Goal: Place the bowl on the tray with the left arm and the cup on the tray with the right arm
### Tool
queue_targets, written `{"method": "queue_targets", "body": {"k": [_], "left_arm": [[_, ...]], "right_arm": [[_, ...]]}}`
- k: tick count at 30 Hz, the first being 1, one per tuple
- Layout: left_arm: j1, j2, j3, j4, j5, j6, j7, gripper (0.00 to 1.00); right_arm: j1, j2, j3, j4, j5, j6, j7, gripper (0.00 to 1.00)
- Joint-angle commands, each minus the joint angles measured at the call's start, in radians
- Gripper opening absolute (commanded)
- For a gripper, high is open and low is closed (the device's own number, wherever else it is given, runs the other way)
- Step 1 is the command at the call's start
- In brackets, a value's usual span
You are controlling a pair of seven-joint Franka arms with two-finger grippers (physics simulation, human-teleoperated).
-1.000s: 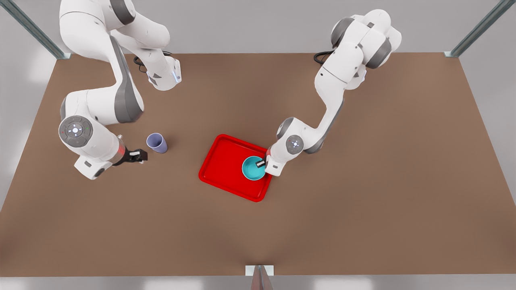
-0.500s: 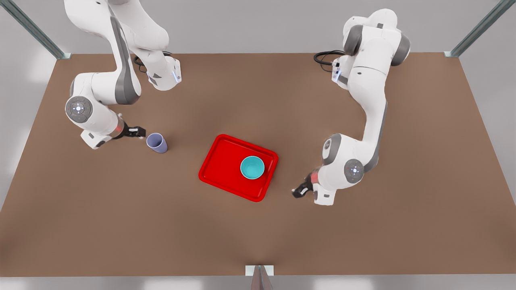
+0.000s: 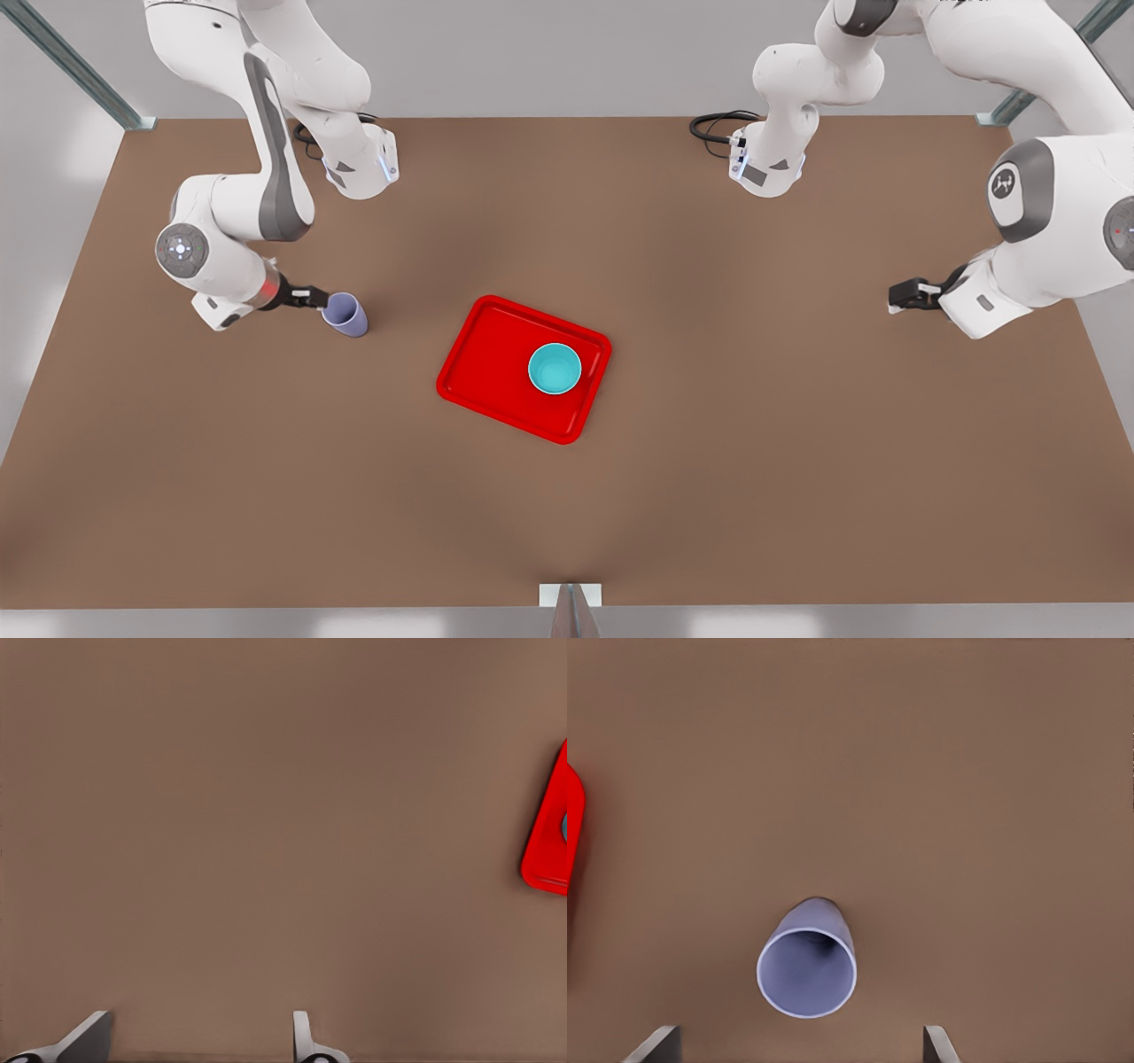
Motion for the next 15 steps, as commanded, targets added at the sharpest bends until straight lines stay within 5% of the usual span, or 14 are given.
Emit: {"method": "queue_targets", "body": {"k": [1, 15], "left_arm": [[0.001, 0.002, 0.000, 0.001, 0.038, 0.000, 0.001, 1.00], [-0.006, 0.051, 0.000, 0.001, 0.036, 0.004, 0.001, 1.00]], "right_arm": [[0.036, 0.001, 0.000, -0.001, 0.000, 0.004, 0.001, 1.00], [0.016, 0.050, 0.000, 0.013, -0.022, 0.024, 0.008, 1.00]]}}
